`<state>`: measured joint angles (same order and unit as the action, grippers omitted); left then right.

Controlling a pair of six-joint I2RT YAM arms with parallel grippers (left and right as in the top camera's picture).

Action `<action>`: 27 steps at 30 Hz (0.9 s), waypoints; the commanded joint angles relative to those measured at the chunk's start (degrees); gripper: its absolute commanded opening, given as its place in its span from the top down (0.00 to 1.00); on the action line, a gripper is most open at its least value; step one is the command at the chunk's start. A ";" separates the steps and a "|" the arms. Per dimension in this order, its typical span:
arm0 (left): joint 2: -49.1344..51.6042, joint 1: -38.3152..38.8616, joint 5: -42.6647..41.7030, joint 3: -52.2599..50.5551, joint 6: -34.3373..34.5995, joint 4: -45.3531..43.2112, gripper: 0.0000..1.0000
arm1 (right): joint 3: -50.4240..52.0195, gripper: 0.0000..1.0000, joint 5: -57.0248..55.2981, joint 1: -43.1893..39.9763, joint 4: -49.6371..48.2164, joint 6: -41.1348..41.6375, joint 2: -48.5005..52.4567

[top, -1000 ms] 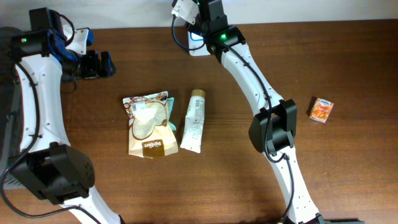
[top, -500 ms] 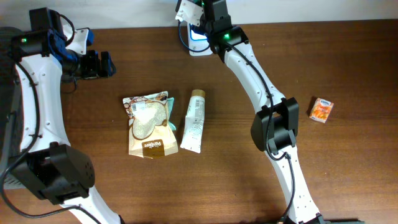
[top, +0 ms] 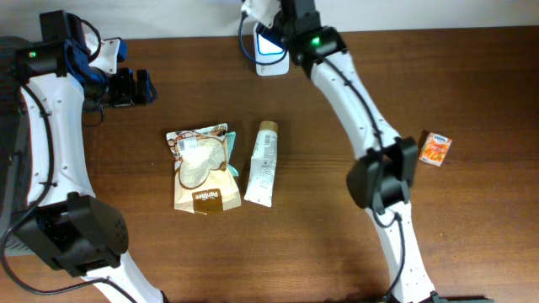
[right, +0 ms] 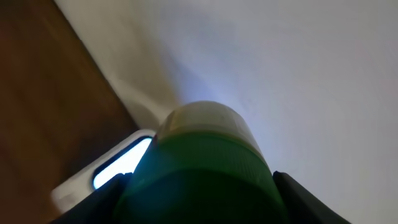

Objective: Scan the item barcode
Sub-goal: 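Hold the jar bottom in front of the scanner window, then carry the jar right and lower it beside the orange packet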

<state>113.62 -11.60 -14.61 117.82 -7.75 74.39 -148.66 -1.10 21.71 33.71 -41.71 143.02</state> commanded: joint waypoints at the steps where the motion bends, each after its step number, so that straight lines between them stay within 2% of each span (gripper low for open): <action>1: -1.29 0.17 -0.44 0.35 -0.94 0.09 0.01 | -0.44 0.43 0.44 -0.94 8.59 12.26 -12.28; 9: -1.29 0.17 -0.44 0.35 -0.94 0.09 0.01 | -0.37 0.43 0.46 -3.13 39.30 26.18 -17.00; 12: -1.29 0.17 -0.44 0.35 -0.94 0.09 0.01 | -0.37 0.53 0.39 -5.03 48.41 30.62 -15.34; 14: -1.29 0.17 -0.44 0.35 -0.94 0.09 0.01 | -0.37 0.53 0.44 -6.73 52.85 34.38 -13.92; 19: -1.29 0.20 -0.44 0.35 -0.94 0.09 0.01 | -0.37 0.52 0.50 -13.22 60.59 41.53 -9.01; 27: -1.29 0.17 -0.44 0.35 -0.94 0.09 0.01 | -0.37 0.52 0.44 -23.82 62.23 42.05 -3.82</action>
<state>113.62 -11.60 -14.61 117.82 -7.75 74.41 -148.90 -0.56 1.30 96.01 -1.08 138.47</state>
